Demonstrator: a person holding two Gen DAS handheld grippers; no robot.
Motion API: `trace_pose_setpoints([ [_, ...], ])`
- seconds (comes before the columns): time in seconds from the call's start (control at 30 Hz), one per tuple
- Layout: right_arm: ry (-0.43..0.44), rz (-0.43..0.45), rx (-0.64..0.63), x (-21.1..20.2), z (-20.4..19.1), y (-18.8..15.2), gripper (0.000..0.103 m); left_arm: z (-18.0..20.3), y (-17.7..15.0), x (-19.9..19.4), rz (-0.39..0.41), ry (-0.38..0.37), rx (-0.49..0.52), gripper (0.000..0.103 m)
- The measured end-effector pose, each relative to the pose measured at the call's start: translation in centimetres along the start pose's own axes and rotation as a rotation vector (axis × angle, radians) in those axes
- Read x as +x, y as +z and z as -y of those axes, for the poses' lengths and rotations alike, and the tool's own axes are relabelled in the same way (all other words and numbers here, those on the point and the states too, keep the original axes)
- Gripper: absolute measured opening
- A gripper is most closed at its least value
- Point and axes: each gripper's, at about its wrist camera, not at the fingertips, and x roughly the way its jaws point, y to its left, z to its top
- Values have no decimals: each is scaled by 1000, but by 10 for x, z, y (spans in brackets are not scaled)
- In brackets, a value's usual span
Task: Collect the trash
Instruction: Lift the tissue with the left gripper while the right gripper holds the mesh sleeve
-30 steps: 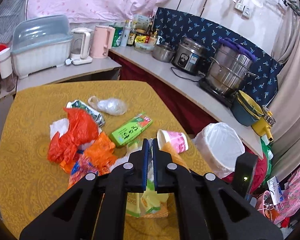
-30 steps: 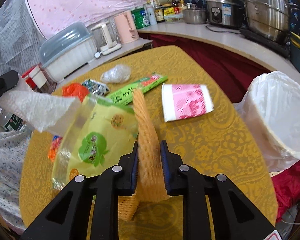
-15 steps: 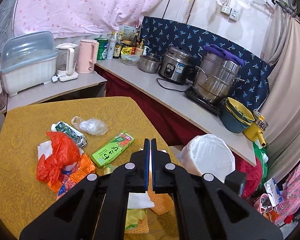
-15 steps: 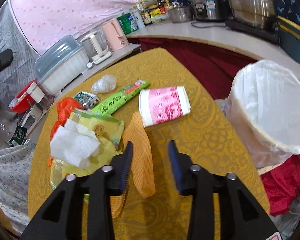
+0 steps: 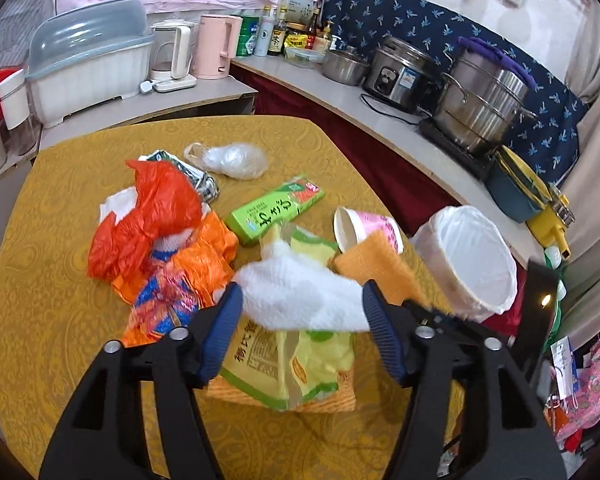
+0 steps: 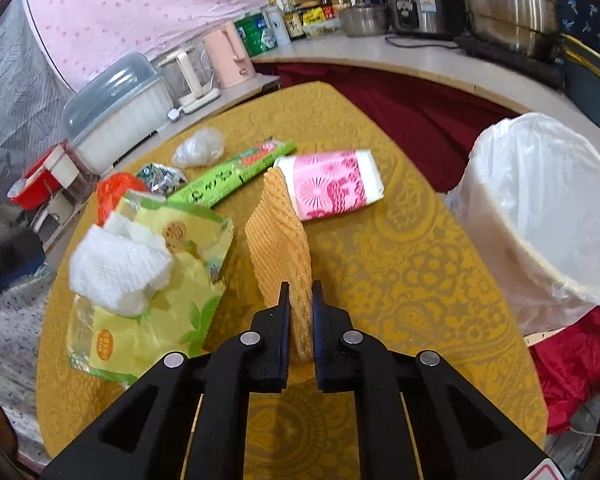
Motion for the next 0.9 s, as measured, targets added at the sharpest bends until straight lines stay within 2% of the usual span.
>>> trace_pose_setpoints([
  [0.1,20,17,4,-9,-1,6,9,16,-10,0,26,4,78,73],
  [0.27,31,31,-3,-17,-6,11,9,40,-24,13,40,38,219,73],
  [0.5,17,28,31,-17,6,12,9,35,-28,36,31,110,270,72],
  [0.57,14,25,35,-16,8,11,9,32,-28,43,12,115,261,60],
  [0.63,14,22,37,-15,8,10,9,27,-26,47,-9,100,233,41],
  [0.67,14,20,36,-14,8,10,9,23,-23,48,-19,87,211,36],
  [0.73,13,18,37,-13,8,10,9,19,-21,49,-28,73,186,17],
  [0.9,15,22,39,-15,7,12,9,12,-13,37,-17,32,133,8],
])
